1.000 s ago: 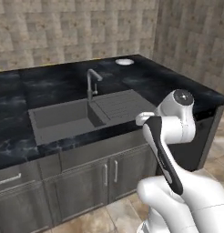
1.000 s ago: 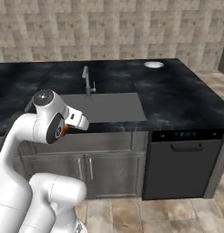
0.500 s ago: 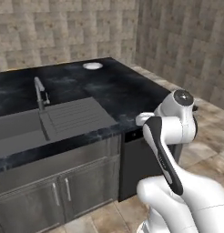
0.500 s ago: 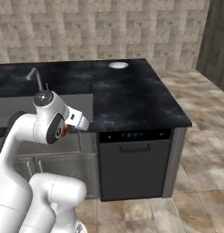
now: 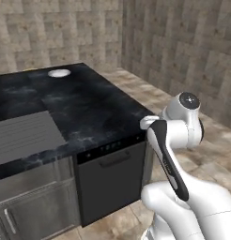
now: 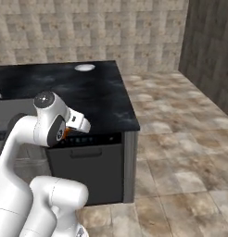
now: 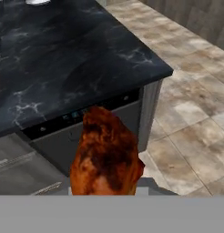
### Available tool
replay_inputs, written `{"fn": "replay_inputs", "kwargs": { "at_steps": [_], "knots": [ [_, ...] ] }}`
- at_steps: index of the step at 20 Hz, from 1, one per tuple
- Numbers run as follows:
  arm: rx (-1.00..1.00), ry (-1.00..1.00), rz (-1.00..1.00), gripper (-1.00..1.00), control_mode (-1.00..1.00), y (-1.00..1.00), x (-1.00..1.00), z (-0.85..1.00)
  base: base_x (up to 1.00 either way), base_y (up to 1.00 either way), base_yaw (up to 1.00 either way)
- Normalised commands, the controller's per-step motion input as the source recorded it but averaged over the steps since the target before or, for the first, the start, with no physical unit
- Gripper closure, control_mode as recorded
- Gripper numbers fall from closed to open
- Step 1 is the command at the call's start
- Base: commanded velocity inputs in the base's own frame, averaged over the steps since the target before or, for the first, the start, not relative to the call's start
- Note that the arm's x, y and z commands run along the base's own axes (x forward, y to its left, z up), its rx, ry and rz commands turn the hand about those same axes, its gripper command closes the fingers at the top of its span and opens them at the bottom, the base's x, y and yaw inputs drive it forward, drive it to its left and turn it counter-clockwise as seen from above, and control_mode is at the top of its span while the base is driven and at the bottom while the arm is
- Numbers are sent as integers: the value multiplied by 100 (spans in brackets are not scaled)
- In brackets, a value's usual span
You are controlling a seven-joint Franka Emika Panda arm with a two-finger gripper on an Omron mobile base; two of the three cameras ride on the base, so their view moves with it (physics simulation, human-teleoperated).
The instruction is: Take the chicken drumstick from the fridge and place it on the digital scale on the counter by the fridge. Wait a few seconds for a reading, then move it to the plate on the dining counter.
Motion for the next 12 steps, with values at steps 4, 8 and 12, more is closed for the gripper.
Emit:
{"fn": "replay_inputs", "kwargs": {
  "at_steps": [4,8,12],
  "knots": [
    [0,0,0,100,100,0,0,0,38,-100,-6],
    [0,0,0,100,100,0,0,0,47,-100,-4],
    [0,0,0,100,100,0,0,0,53,-100,-1]
  ]
}}
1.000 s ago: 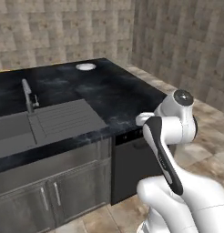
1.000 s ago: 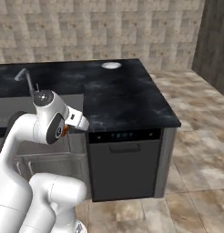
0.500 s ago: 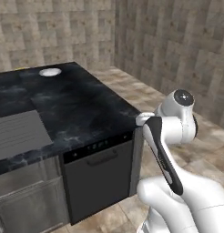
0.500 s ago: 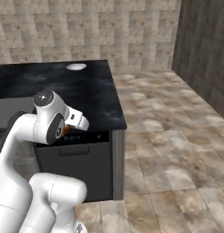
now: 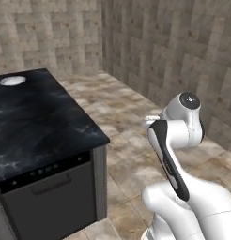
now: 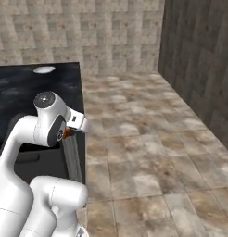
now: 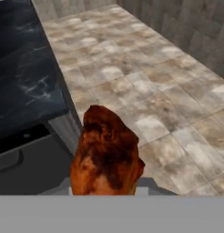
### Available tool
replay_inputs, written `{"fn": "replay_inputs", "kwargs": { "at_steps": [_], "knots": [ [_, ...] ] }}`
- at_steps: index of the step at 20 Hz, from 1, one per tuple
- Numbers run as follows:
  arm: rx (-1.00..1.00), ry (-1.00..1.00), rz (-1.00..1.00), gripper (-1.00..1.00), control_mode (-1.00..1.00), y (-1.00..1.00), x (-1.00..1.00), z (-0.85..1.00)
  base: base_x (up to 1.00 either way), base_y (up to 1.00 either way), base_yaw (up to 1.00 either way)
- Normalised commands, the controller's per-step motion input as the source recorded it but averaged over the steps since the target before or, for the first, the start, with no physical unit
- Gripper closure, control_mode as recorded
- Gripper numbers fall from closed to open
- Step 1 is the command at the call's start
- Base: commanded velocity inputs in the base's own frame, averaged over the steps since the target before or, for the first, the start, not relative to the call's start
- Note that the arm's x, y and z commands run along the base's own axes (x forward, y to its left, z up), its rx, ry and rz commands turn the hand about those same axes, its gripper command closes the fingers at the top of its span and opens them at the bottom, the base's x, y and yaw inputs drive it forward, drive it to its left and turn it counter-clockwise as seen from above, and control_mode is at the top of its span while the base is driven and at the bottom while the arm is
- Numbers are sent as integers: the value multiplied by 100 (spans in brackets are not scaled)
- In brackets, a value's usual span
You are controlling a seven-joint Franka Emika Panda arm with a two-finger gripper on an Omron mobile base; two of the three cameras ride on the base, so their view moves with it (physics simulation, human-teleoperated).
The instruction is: Take the chicken drumstick from the fridge and place it on the digital scale on the counter by the fridge. Wait a few seconds for a reading, then move it to the plate on the dining counter.
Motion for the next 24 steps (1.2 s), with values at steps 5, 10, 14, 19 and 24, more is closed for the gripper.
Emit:
{"fn": "replay_inputs", "kwargs": {
  "at_steps": [5,10,14,19,24],
  "knots": [
    [0,0,0,100,100,0,0,0,77,-100,0],
    [0,0,0,100,100,0,0,0,100,-100,3],
    [0,0,0,100,100,0,0,0,100,-100,13],
    [0,0,0,100,100,0,0,0,100,-83,28],
    [0,0,0,100,100,0,0,0,100,-59,42]
  ]
}}
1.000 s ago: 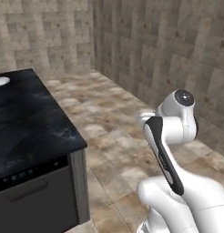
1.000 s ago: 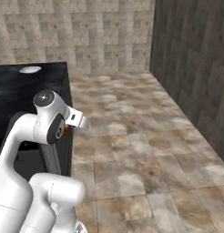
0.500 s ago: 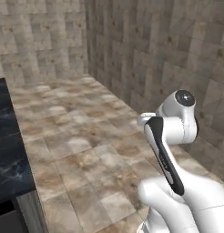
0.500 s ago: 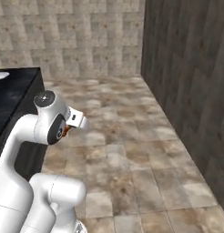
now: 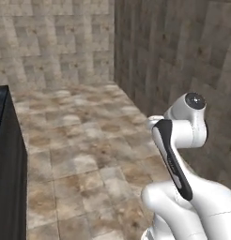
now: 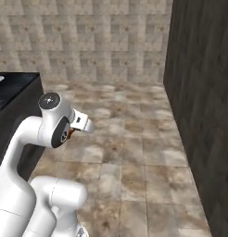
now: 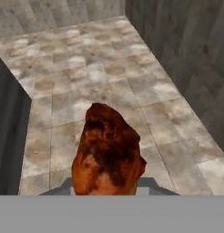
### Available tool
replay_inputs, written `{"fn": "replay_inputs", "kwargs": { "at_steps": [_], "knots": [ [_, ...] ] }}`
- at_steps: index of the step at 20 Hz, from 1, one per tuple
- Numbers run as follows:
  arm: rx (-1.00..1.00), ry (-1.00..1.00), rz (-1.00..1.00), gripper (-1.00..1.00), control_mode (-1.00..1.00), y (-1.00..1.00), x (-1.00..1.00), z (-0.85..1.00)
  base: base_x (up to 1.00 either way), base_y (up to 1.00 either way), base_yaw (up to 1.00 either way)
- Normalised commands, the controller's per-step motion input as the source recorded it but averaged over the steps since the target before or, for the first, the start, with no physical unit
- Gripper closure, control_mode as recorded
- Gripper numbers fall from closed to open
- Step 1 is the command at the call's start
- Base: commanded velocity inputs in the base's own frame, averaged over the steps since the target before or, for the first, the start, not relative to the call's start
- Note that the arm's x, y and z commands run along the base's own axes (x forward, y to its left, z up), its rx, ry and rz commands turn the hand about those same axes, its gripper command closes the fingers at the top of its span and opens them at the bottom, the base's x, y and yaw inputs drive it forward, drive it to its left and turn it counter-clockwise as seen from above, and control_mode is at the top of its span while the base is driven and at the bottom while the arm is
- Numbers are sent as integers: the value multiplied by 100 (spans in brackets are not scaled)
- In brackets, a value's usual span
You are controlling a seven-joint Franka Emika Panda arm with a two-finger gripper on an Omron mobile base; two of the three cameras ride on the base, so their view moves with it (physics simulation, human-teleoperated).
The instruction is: Take the chicken drumstick from the fridge and place it on the digital scale on the counter by the fridge. Wait a few seconds for a reading, then move it to the plate on the dining counter.
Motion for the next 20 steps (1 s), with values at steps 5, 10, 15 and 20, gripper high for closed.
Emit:
{"fn": "replay_inputs", "kwargs": {
  "at_steps": [5,10,15,20],
  "knots": [
    [0,0,0,100,100,0,0,0,100,-51,45],
    [0,0,0,100,100,0,0,0,100,-53,45],
    [0,0,0,100,100,0,0,0,100,-54,45],
    [0,0,0,100,100,0,0,0,100,-49,46]
  ]
}}
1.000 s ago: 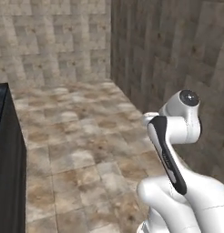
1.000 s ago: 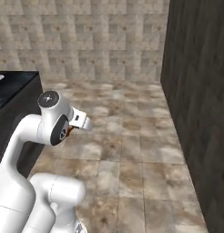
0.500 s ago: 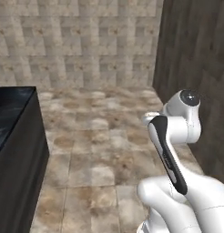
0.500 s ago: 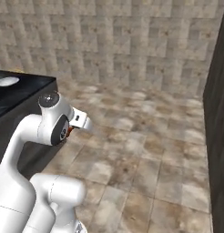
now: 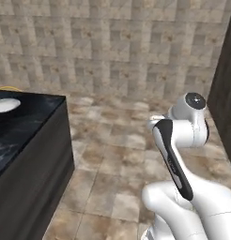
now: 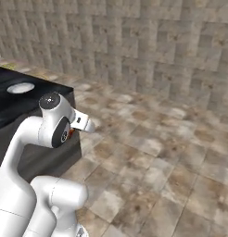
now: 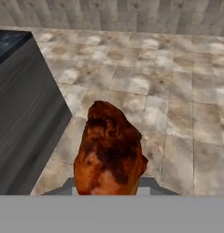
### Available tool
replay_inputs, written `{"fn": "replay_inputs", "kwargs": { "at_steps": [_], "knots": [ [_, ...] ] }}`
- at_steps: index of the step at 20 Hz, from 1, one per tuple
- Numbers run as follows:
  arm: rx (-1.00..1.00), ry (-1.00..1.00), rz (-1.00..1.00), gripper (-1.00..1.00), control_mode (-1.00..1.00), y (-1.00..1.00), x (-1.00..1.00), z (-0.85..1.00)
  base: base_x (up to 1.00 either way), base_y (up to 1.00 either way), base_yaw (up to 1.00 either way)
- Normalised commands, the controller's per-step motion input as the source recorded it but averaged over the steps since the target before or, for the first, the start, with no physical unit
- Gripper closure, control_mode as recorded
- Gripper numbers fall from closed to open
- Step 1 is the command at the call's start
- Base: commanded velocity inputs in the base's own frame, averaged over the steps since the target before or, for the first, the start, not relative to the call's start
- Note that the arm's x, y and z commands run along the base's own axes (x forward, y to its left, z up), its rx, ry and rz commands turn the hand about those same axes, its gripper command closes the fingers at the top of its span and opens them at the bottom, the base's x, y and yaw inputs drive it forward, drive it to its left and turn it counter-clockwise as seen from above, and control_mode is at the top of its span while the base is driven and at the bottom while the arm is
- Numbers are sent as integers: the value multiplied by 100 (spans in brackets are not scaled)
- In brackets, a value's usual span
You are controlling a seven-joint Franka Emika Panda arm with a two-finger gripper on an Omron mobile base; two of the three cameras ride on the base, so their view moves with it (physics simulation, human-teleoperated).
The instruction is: Take the chicken drumstick from the fridge and place it on the digital scale on the counter by the fridge. Wait a few seconds for a reading, then move it to the plate on the dining counter.
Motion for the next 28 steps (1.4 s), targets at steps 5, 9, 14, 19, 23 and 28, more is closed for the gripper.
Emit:
{"fn": "replay_inputs", "kwargs": {
  "at_steps": [5,9,14,19,23,28],
  "knots": [
    [0,0,0,100,100,0,0,0,100,-49,47],
    [0,0,0,100,100,0,0,0,100,-51,47],
    [0,0,0,100,100,0,0,0,84,-45,53],
    [0,0,0,100,100,0,0,0,76,-31,59],
    [0,0,0,100,100,0,0,0,79,-31,59],
    [0,0,0,100,100,0,0,0,80,-34,59]
  ]
}}
